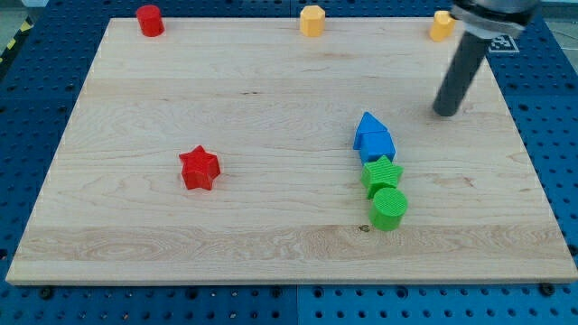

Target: Separate the blue triangle from the blue cube

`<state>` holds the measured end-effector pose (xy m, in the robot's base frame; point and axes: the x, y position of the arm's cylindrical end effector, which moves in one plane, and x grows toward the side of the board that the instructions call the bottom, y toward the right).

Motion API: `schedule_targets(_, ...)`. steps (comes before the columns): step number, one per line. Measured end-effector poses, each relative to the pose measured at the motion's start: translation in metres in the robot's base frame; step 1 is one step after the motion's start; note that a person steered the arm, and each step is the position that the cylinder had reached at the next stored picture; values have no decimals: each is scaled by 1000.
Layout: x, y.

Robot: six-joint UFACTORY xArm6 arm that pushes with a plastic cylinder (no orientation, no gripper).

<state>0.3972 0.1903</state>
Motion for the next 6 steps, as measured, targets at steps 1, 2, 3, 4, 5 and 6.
schedule_targets(1,0,-34)
schedule_targets(2,24,-35)
schedule_targets(3,48,-65)
schedule_targets(4,48,-125)
schedule_targets(5,48,-185)
schedule_targets(6,48,-240)
